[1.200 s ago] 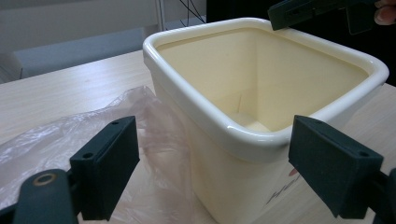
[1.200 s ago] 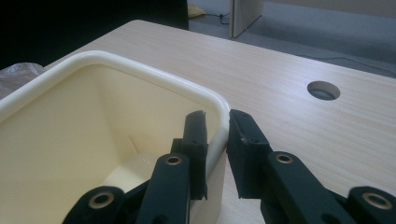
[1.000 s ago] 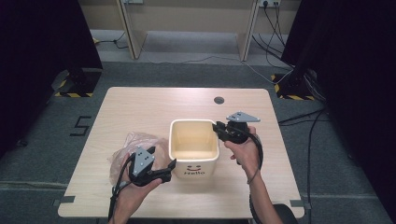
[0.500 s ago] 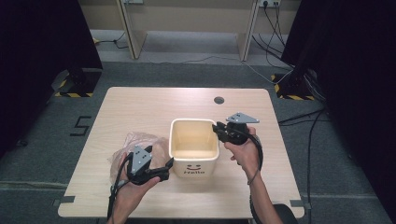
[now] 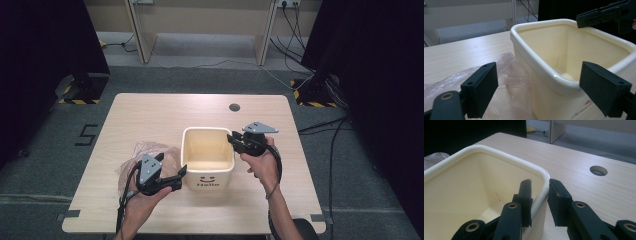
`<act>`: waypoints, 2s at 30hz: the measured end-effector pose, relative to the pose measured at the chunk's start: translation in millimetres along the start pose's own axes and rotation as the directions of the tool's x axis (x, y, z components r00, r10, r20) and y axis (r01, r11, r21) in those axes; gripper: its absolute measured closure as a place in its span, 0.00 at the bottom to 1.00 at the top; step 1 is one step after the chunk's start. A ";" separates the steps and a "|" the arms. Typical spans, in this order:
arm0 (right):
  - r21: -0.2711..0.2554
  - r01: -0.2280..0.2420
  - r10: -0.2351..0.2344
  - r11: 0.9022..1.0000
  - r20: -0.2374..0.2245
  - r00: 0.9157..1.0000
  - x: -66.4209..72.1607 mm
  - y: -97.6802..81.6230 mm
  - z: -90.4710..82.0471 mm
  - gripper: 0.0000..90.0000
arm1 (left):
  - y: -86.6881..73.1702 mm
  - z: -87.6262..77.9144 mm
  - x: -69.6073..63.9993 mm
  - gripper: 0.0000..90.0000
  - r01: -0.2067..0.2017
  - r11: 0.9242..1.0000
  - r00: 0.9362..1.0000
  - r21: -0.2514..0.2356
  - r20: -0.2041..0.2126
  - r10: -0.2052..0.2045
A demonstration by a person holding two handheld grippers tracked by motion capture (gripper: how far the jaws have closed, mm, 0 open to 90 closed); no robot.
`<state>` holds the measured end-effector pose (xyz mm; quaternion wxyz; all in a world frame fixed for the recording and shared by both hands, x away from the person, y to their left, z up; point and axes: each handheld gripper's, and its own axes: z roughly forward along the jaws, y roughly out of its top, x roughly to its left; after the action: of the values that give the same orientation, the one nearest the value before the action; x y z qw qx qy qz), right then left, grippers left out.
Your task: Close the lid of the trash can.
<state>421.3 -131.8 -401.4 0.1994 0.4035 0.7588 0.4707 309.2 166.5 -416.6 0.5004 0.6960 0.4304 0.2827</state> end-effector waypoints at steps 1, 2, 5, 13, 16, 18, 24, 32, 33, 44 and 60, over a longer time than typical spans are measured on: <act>-0.001 -0.002 0.002 1.000 -0.001 1.000 -0.2 -0.1 0.1 0.81 | 0.0 -0.1 0.5 0.16 0.009 1.000 1.000 0.003 0.005 -0.009; -0.003 -0.006 0.006 1.000 -0.003 1.000 -0.3 -0.3 0.2 0.81 | 0.0 -0.3 1.0 0.16 0.022 1.000 1.000 0.008 0.012 -0.022; -0.033 -0.055 0.054 0.998 -0.014 0.998 -0.3 -1.0 1.2 0.67 | 0.1 -1.8 1.5 0.17 0.032 0.999 0.999 -0.006 0.018 -0.031; -0.103 -0.135 0.129 0.985 -0.064 0.990 -11.6 1.2 -9.7 0.48 | 6.0 -12.9 0.6 0.17 0.055 0.998 0.997 -0.019 0.063 -0.053; -0.091 -0.131 0.126 0.987 -0.066 0.990 -16.9 -2.8 -16.5 0.43 | 3.9 -17.1 -0.6 0.17 0.063 0.998 0.994 -0.016 0.091 -0.061; -0.082 -0.126 0.121 0.989 -0.060 0.991 -20.5 -7.5 -20.6 0.40 | -0.5 -18.4 -2.2 0.17 0.064 0.998 0.992 -0.004 0.112 -0.063; -0.086 -0.161 0.156 0.983 -0.059 0.986 -29.9 -23.4 -33.1 0.32 | -17.5 -19.1 -0.1 0.17 0.063 0.997 0.991 0.040 0.112 -0.068; -0.083 -0.191 0.187 0.978 -0.059 0.981 -36.6 -41.1 -41.8 0.25 | -32.8 -20.4 2.3 0.17 0.068 0.994 0.991 0.082 0.111 -0.077; -0.082 -0.194 0.190 0.978 -0.062 0.980 -38.1 -43.8 -42.5 0.25 | -34.4 -20.7 2.6 0.17 0.064 0.994 0.991 0.090 0.112 -0.074; -0.058 -0.223 0.220 0.973 -0.045 0.974 -47.5 -62.9 -47.6 0.25 | -46.4 -21.3 7.2 0.17 0.068 0.991 0.993 0.112 0.089 -0.078; -0.022 -0.218 0.217 0.976 -0.044 0.975 -48.7 -79.8 -49.9 0.25 | -63.2 -16.2 10.0 0.17 0.048 0.986 0.994 0.159 0.086 -0.062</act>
<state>382.3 -216.8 -451.3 0.1366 0.4717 0.7075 0.5081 280.6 190.8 -470.9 0.4706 0.7333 0.4472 0.2022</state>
